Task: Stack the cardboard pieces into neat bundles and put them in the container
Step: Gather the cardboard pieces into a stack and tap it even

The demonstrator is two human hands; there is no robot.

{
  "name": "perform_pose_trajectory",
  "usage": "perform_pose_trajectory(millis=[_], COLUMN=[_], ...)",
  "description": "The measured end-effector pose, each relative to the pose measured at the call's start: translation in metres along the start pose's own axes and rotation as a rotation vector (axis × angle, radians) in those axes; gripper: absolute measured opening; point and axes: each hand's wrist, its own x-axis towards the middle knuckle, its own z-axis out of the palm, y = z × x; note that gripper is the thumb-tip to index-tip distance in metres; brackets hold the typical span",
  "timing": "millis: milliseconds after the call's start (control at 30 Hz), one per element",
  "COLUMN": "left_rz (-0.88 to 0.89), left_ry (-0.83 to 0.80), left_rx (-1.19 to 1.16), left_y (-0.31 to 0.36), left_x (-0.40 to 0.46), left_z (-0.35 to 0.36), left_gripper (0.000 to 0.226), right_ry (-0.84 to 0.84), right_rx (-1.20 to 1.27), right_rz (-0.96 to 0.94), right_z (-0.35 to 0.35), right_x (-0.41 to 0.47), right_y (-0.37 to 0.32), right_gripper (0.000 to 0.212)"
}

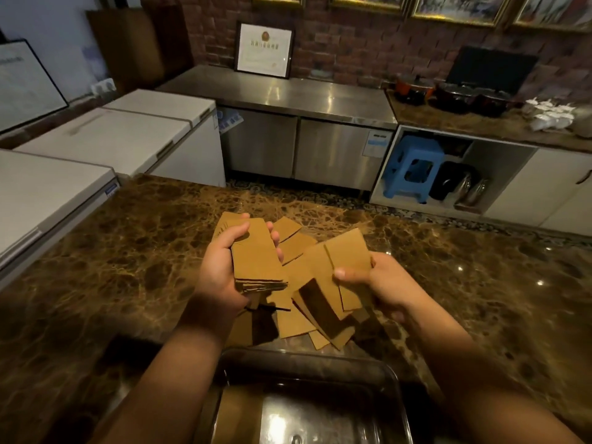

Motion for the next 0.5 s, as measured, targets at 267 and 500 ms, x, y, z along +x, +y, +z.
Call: perform_pose_trajectory(millis=[267, 500], left_rz=[-0.024, -0.022], left_ry=[-0.049, -0.048], left_rx=[0.082, 0.166], left_y=[-0.019, -0.024], left_x=[0.001, 0.000], left_z=[0.019, 0.018], left_gripper=[0.050, 0.053], right_ry=[-0.046, 0.017], right_rx=[0.790, 0.726], right_rz=[0.140, 0.001], right_z=[0.010, 0.016], right_x=[-0.019, -0.035], right_y=[-0.010, -0.016], right_gripper=[0.054, 0.047])
